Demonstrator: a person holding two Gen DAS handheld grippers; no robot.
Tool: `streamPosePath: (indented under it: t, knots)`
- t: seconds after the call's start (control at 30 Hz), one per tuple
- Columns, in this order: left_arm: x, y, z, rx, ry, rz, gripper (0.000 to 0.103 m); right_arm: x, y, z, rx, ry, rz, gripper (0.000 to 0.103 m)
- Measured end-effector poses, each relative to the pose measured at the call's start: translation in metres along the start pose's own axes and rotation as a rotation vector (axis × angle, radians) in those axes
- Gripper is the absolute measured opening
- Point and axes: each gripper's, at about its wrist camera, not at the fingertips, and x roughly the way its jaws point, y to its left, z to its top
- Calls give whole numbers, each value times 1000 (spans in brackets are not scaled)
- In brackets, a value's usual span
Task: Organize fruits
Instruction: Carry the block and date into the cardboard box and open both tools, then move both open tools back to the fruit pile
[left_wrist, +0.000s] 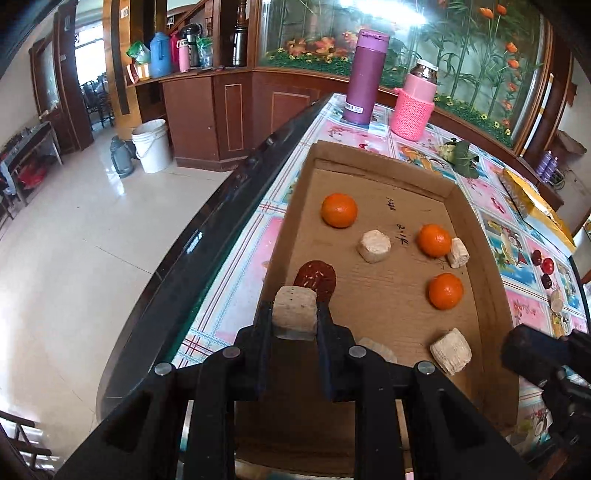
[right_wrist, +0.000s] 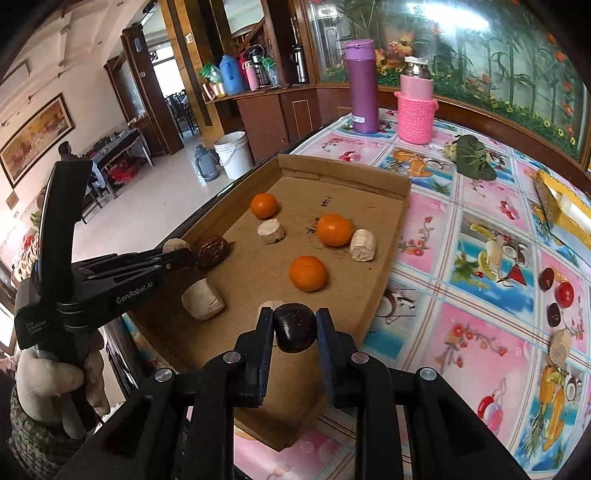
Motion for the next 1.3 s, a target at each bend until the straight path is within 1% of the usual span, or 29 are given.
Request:
streamPosePath:
  t: [0.17,0.37,0.43,0.53,0.57,0.63,0.67,0.7,0.73,0.77,0.83,0.9,0.93,1.0,1.07,1.17,1.2,1.27,1.3]
  knots:
    - [2,-5,-2,38,-19,17,22,18,13,-11,-13,67,6,26]
    - [0,-7,-4,34,-30,18,22,34,18,-24,-20,121,-5,26]
    - [-2,-6,-4,21,-30,2,30,39,19,-26,-17,129,-7,26]
    - [-6,-6,-3,5,-37,-21,38,44,18,-24,-18,126,-13,26]
    - [-9,-7,-2,2,-47,-21,39,44,18,-24,-18,122,-16,26]
    - [-16,-9,0,-7,-71,-29,47,41,18,-23,-20,113,-17,27]
    - [-20,-10,2,-15,-87,-38,49,38,18,-22,-19,104,-15,29]
    - [-25,-11,3,-23,-104,-51,53,34,17,-22,-17,91,-10,31]
    - [-30,-12,4,-30,-122,-67,60,29,15,-22,-14,75,-4,38]
    - [-35,-14,4,-35,-141,-76,64,23,13,-21,-9,55,0,47]
    - [-47,-20,5,-36,-182,-82,79,11,9,-21,5,17,1,56]
    - [-59,-30,5,-26,-233,-104,83,-1,1,-21,26,-19,6,57]
    - [-64,-35,5,-17,-251,-125,83,-7,-4,-21,38,-34,9,58]
    - [-72,-49,7,6,-273,-159,83,-21,-16,-21,70,-72,3,64]
    - [-78,-64,8,36,-290,-168,83,-36,-29,-21,94,-118,-19,79]
    - [-90,-87,7,64,-317,-227,83,-67,-49,-22,111,-204,-74,87]
    - [-92,-92,7,72,-315,-241,83,-78,-54,-23,113,-236,-100,89]
    - [-95,-109,8,105,-305,-251,83,-103,-65,-25,118,-313,-162,95]
    - [-96,-120,7,130,-301,-242,83,-118,-70,-28,121,-371,-196,97]
